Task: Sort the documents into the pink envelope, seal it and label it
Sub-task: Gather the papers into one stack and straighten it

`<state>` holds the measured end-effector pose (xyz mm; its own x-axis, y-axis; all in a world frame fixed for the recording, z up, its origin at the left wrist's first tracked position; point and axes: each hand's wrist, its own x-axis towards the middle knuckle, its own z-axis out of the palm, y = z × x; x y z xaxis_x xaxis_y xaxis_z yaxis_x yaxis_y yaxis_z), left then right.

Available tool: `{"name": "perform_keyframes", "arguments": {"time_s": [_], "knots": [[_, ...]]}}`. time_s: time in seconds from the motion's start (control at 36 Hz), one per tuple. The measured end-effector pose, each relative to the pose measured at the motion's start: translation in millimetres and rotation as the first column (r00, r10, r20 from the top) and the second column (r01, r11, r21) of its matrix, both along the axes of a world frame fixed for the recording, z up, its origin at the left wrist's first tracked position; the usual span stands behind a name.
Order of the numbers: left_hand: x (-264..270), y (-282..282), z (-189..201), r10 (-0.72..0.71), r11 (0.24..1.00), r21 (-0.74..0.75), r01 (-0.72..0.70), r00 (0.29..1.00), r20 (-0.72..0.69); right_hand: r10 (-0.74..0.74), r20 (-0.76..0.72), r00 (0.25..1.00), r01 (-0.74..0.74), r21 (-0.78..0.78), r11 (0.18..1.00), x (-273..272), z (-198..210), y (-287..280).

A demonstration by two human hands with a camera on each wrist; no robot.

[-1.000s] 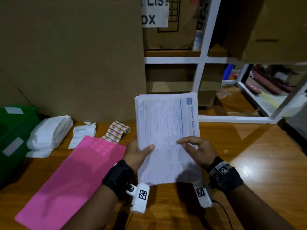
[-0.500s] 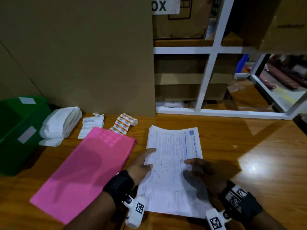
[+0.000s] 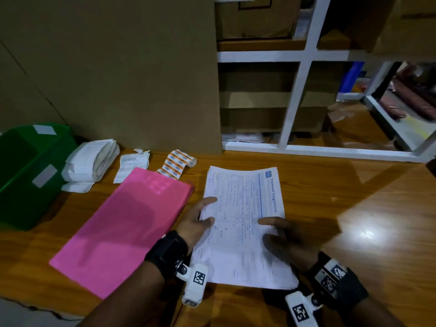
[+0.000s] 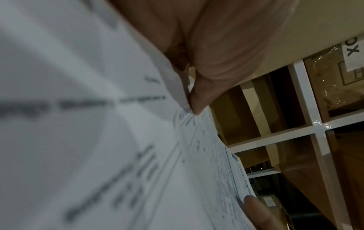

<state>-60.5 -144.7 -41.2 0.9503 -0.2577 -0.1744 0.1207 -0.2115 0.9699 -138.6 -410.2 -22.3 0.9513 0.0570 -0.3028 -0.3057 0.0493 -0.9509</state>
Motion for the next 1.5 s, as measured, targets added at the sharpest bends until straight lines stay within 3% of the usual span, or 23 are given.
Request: {"name": "perform_keyframes", "arguments": {"time_s": [0.06, 0.19, 0.36, 0.56, 0.61, 0.67, 0.78, 0.92, 1.0, 1.14, 1.17, 1.22, 1.25, 1.39, 1.5], "knots": [[-3.9, -1.9, 3.8, 0.026, 1.000, -0.002, -0.026, 1.000, -0.003, 0.015, 0.044, 0.999, -0.015, -0.010, 1.000, -0.2, 1.9, -0.6], [-13.1, -0.2, 11.7, 0.005, 0.999, -0.033, -0.004, 1.000, 0.030, 0.069, 0.031, 0.997, -0.073, 0.152, 0.986, -0.8, 2.7, -12.6], [-27.6, 19.1, 20.6, 0.041, 0.984, -0.171, -0.048, 0.998, -0.042, 0.191, -0.005, 0.982, -0.182, 0.277, 0.943, 5.5, 1.8, -10.3], [-33.5, 43.6, 28.4, 0.046, 0.996, -0.077, -0.049, 0.998, -0.037, 0.223, 0.001, 0.975, -0.214, 0.282, 0.935, -1.1, 8.5, 16.7], [-33.3, 44.3, 31.7, 0.040, 0.998, -0.046, -0.042, 0.998, -0.057, 0.199, 0.021, 0.980, -0.198, 0.230, 0.953, -6.2, 4.4, 21.5], [-31.2, 43.6, 32.6, 0.035, 0.999, -0.033, -0.037, 0.998, -0.053, 0.161, 0.077, 0.984, -0.166, 0.067, 0.984, -13.1, 3.2, 26.1], [-28.0, 42.6, 35.9, -0.031, 0.997, 0.072, 0.024, 0.995, 0.095, 0.115, 0.093, 0.989, -0.099, -0.164, 0.982, -24.3, 14.5, 33.4], [-19.8, 46.6, 55.3, -0.097, 0.994, 0.068, 0.083, 0.966, 0.240, -0.007, 0.206, 0.978, 0.025, -0.083, 0.996, -26.3, 39.0, 55.4], [-16.1, 57.5, 63.3, -0.194, 0.980, 0.101, 0.171, 0.938, 0.289, -0.018, 0.163, 0.986, 0.017, 0.010, 1.000, -28.1, 43.8, 75.5], [-10.2, 102.2, 63.1, -0.196, 0.978, 0.123, 0.171, 0.953, 0.230, -0.148, 0.175, 0.973, 0.148, 0.010, 0.989, -44.4, 35.6, 95.9], [-8.0, 113.9, 59.9, -0.200, 0.957, 0.258, 0.135, 0.949, 0.243, -0.173, 0.190, 0.966, 0.180, -0.017, 0.984, -49.5, 32.6, 96.9], [-5.5, 136.4, 49.7, -0.289, 0.780, 0.626, 0.024, 0.901, 0.325, -0.229, 0.209, 0.951, 0.247, -0.063, 0.967, -61.2, 21.8, 99.0], [-7.3, 144.9, 44.9, -0.341, 0.685, 0.729, 0.014, 0.890, 0.303, -0.262, 0.210, 0.942, 0.283, -0.078, 0.956, -67.0, 13.9, 100.3], [-24.5, 157.8, 19.7, -0.447, 0.379, 0.921, 0.092, 0.890, 0.095, -0.406, 0.115, 0.906, 0.416, -0.083, 0.905, -89.5, -1.1, 118.4], [-26.6, 154.8, 19.1, -0.478, 0.303, 0.952, 0.031, 0.870, 0.124, -0.489, 0.080, 0.869, 0.493, -0.049, 0.868, -97.9, -1.5, 129.5]]}}
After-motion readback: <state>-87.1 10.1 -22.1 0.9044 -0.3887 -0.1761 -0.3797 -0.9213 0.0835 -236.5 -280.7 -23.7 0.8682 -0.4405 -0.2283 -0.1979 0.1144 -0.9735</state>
